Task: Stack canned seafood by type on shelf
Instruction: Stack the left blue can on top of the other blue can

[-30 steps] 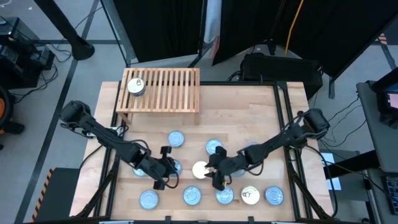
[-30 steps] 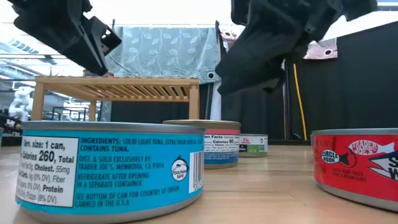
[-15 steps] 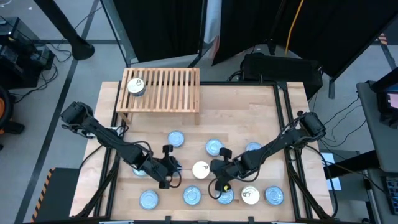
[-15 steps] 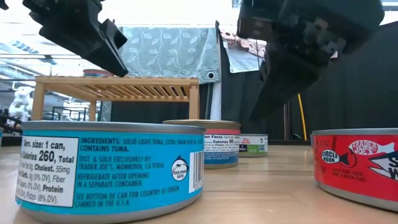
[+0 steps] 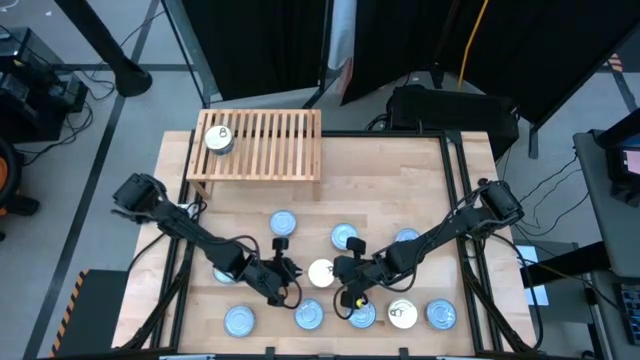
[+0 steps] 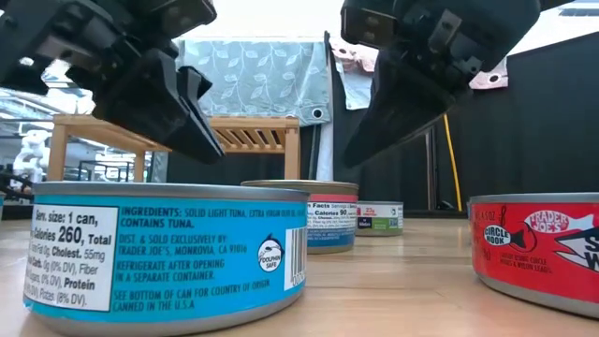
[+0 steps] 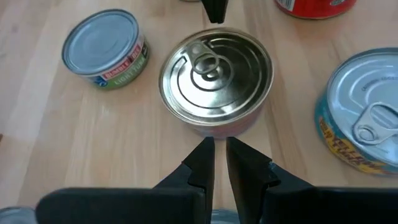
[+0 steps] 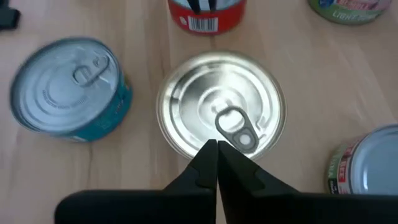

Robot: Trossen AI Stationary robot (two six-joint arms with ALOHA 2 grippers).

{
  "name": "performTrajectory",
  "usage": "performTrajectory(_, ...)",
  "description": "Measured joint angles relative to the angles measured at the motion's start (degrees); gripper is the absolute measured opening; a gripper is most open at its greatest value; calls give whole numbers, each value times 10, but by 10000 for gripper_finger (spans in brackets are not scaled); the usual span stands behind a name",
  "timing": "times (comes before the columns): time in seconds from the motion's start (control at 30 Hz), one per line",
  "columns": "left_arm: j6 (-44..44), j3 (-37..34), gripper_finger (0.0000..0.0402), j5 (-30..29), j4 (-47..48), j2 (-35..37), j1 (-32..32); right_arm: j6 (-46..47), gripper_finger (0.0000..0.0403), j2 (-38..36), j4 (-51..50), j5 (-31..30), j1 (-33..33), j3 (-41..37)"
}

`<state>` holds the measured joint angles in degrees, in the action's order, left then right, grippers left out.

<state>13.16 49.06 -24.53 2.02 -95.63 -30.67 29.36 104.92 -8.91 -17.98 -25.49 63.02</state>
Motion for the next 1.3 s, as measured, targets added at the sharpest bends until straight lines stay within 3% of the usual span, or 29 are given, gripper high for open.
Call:
performTrajectory(0.5, -1, 0, 49, 1, -9, -4, -1, 4, 0, 0, -15, -2, 1, 0)
performTrajectory(0.83, -1, 0, 49, 3, -20, -4, -1, 17, 0, 42, -8, -8, 4, 3)
performTrajectory(1.3, -29, 1, 49, 3, -22, 37, -1, 50, 0, 45, -88, 7, 4, -2)
